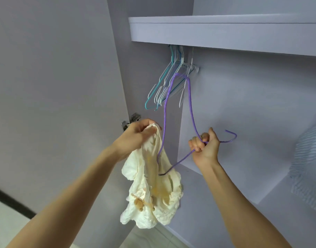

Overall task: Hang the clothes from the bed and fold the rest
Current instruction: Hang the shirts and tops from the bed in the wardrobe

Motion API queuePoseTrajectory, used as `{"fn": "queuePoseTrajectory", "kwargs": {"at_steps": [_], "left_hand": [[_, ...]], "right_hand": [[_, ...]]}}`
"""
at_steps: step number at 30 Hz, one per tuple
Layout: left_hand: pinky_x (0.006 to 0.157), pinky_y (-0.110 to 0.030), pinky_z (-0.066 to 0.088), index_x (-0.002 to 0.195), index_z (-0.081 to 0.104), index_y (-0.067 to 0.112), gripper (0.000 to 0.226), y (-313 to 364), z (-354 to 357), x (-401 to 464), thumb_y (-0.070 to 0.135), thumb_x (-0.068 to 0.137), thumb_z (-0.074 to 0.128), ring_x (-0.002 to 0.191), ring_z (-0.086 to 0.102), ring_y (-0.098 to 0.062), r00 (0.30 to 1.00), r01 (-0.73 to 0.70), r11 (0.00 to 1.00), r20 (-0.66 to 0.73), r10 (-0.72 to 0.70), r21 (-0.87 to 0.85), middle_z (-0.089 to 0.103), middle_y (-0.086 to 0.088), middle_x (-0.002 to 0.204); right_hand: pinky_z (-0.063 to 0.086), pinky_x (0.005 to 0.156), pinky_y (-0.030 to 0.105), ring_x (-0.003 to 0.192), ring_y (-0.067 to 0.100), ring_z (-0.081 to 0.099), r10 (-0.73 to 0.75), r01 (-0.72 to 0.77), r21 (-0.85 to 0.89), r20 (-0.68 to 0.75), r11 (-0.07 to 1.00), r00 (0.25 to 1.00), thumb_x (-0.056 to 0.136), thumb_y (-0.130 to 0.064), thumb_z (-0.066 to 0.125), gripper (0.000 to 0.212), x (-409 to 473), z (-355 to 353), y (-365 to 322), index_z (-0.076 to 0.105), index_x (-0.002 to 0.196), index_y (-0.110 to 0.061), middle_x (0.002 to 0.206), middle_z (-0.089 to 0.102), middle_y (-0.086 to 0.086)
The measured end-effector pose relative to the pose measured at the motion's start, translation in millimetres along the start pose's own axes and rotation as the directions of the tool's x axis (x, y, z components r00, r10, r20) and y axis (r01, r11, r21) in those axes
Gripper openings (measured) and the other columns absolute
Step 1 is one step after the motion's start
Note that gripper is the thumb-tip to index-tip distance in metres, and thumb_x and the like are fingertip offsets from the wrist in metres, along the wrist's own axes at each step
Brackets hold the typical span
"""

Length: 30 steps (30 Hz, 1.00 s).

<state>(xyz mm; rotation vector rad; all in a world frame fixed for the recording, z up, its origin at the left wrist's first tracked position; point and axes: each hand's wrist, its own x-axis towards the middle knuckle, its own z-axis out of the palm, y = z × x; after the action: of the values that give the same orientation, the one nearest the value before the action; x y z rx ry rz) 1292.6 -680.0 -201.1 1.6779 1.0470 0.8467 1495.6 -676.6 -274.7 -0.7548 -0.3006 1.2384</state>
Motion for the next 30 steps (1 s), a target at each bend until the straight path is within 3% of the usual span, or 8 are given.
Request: {"fn": "queuePoseTrajectory", "kwargs": {"at_steps": [5, 8, 10, 15, 20, 24, 28, 30], "left_hand": [[0.057, -0.019, 0.046, 0.075, 0.061, 0.017, 0.026, 22.5, -21.1, -12.9, 0.009, 0.095, 0.047, 0.059, 0.056, -0.009, 0.99, -0.048, 0.991, -0.138, 0.03, -0.126, 0.06, 0.005, 0.066], [0.07, -0.029, 0.049, 0.086, 0.068, 0.014, 0.017, 11.8, -48.0, -15.7, 0.009, 0.091, 0.052, 0.076, 0.061, -0.018, 0.909, -0.027, 0.936, -0.381, 0.17, 0.352, 0.067, -0.002, 0.083], [0.077, -0.036, 0.048, 0.096, 0.07, 0.016, 0.02, -4.5, -60.3, -20.5, 0.01, 0.09, 0.052, 0.088, 0.06, -0.029, 0.866, 0.152, 0.708, -0.438, 0.241, 0.69, 0.066, -0.006, 0.096], [0.072, -0.038, 0.045, 0.115, 0.063, 0.021, 0.035, -45.1, -60.4, -27.9, 0.005, 0.088, 0.046, 0.095, 0.058, -0.036, 0.892, 0.356, 0.499, -0.447, 0.071, 0.79, 0.054, -0.009, 0.111], [0.071, -0.028, 0.039, 0.113, 0.064, 0.018, 0.042, -44.8, -49.9, -17.3, -0.001, 0.08, 0.046, 0.084, 0.055, -0.028, 0.922, 0.287, 0.632, -0.386, 0.021, 0.72, 0.052, -0.003, 0.089], [0.065, -0.023, 0.036, 0.1, 0.068, 0.019, 0.038, -32.6, -26.1, -5.3, -0.001, 0.076, 0.048, 0.069, 0.046, -0.019, 0.945, 0.207, 0.767, -0.328, 0.005, 0.608, 0.045, 0.008, 0.061], [0.052, -0.014, 0.032, 0.098, 0.068, 0.019, 0.032, -34.6, -16.3, 0.2, 0.002, 0.077, 0.052, 0.06, 0.043, -0.006, 0.956, 0.192, 0.814, -0.292, -0.028, 0.549, 0.044, 0.009, 0.061], [0.053, -0.008, 0.034, 0.105, 0.066, 0.02, 0.026, -37.5, -18.1, -1.0, 0.013, 0.08, 0.061, 0.066, 0.048, -0.004, 0.972, 0.201, 0.808, -0.217, -0.093, 0.554, 0.049, 0.009, 0.069]], "right_hand": [[0.018, 0.042, 0.021, 0.03, 0.006, 0.022, -0.036, -0.003, -0.424, -0.086, 0.906, 0.996, 0.097, -0.025, 0.044, 0.052, 4.9, -10.3, 40.6, 0.027, 0.049, -0.015, 0.034, 0.024, -0.009], [0.028, 0.042, 0.022, 0.031, 0.004, 0.029, -0.256, 0.119, -0.693, -0.099, 0.711, 0.962, 0.097, -0.024, 0.046, 0.052, 10.9, -25.1, 42.7, 0.029, 0.048, -0.014, 0.037, 0.03, -0.007], [0.032, 0.048, 0.028, 0.034, 0.006, 0.034, -0.404, 0.228, -0.741, -0.064, 0.631, 0.912, 0.097, -0.016, 0.044, 0.053, 16.6, -25.0, 31.0, 0.03, 0.046, -0.015, 0.04, 0.032, -0.001], [0.041, 0.06, 0.046, 0.057, 0.031, 0.042, -0.581, 0.349, -0.815, 0.019, 0.462, 0.814, 0.096, -0.012, 0.039, 0.049, 23.1, -5.9, 2.6, 0.035, 0.048, -0.003, 0.054, 0.045, 0.025], [0.03, 0.057, 0.035, 0.055, 0.028, 0.037, -0.508, 0.381, -0.904, 0.241, 0.193, 0.827, 0.096, -0.012, 0.041, 0.051, 16.6, 4.1, -1.2, 0.026, 0.048, -0.009, 0.048, 0.035, 0.015], [0.028, 0.051, 0.029, 0.045, 0.018, 0.045, -0.398, 0.404, -0.868, 0.274, 0.29, 0.875, 0.097, -0.016, 0.042, 0.05, 7.1, 22.7, 12.5, 0.042, 0.057, 0.014, 0.051, 0.048, 0.02], [0.026, 0.055, 0.032, 0.058, 0.027, 0.048, -0.338, 0.401, -0.891, 0.318, 0.213, 0.886, 0.098, -0.02, 0.04, 0.053, 2.8, 25.6, 24.3, 0.033, 0.048, -0.007, 0.052, 0.05, 0.01], [0.031, 0.052, 0.027, 0.058, 0.025, 0.05, -0.351, 0.338, -0.895, 0.229, 0.291, 0.908, 0.098, -0.022, 0.04, 0.052, 4.7, 21.4, 24.8, 0.036, 0.049, -0.008, 0.054, 0.055, 0.009]]}}
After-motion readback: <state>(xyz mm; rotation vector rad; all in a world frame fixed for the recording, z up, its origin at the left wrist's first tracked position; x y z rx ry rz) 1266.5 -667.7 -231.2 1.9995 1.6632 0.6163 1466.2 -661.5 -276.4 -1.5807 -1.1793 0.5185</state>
